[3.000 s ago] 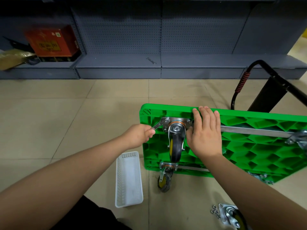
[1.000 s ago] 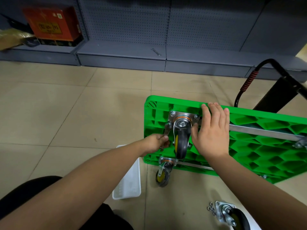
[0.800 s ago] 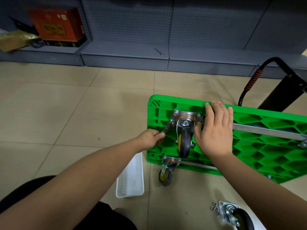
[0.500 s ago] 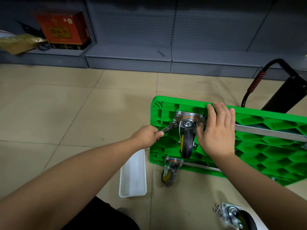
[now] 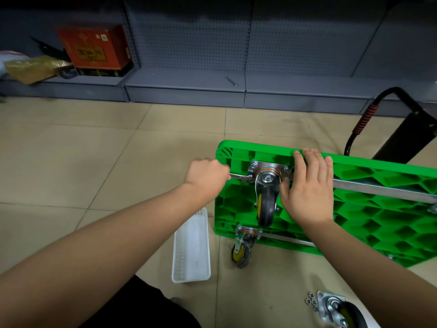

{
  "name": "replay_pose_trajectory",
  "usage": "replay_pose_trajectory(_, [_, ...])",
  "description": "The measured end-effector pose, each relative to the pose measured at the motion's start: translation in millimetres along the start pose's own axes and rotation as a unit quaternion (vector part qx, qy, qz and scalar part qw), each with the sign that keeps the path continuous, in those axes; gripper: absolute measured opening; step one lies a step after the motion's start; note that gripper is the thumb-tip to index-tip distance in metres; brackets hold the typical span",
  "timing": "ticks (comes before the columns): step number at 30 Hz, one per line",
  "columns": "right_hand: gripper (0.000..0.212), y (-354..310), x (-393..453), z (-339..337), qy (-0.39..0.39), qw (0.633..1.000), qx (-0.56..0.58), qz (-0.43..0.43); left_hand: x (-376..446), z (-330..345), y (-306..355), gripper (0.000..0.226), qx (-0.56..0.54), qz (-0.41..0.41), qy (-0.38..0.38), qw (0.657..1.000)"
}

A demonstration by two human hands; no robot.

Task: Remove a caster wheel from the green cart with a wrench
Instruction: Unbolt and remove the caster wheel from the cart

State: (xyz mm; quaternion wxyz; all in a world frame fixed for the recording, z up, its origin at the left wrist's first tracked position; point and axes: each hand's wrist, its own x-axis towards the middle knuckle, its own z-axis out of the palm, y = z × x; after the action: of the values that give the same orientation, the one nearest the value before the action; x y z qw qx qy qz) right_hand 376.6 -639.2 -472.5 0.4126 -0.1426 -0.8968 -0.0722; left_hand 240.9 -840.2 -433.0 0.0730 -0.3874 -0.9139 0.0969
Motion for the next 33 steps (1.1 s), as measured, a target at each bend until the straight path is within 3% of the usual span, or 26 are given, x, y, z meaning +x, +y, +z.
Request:
replay_pose_trajectory(4, [0.056, -0.2, 0.2, -0.6, 0.001, 1.0, 0.0, -0.002, -8.8, 25.8, -12.5, 0.028, -0.184, -0.025, -0.053, 0.981])
replay_pose_trajectory(7, [0.055, -0.5, 0.5, -0.7, 0.0, 1.0, 0.0, 0.0, -17.0, 49.7, -17.2, 0.028, -0.33, -0.053, -0.095, 0.938])
replay_pose_trajectory(13, [0.055, -0.1, 0.6, 0.4, -0.002, 1.0, -0.001, -0.002, -37.5, 65.7, 9.3, 0.034, -0.496, -0.099, -0.096, 0.857])
replay_pose_trajectory(19, [0.057, -0.3, 0.4, 0.1, -0.007, 1.0, 0.001, -0.001, -30.9, 82.8, 38.5, 0.033, -0.561, -0.119, -0.094, 0.814])
replay_pose_trajectory(26, [0.056, -1.8, 1.1, -1.1, -0.006, 1.0, 0.004, 0.005, -22.7, 88.0, 65.3, 0.027, -0.66, -0.159, -0.123, 0.724])
replay_pose_trajectory(33, [0.057, -0.9, 1.3, -2.5, -0.018, 1.0, 0.004, 0.007, -3.3, 87.6, 81.2, 0.025, -0.677, -0.135, -0.175, 0.702])
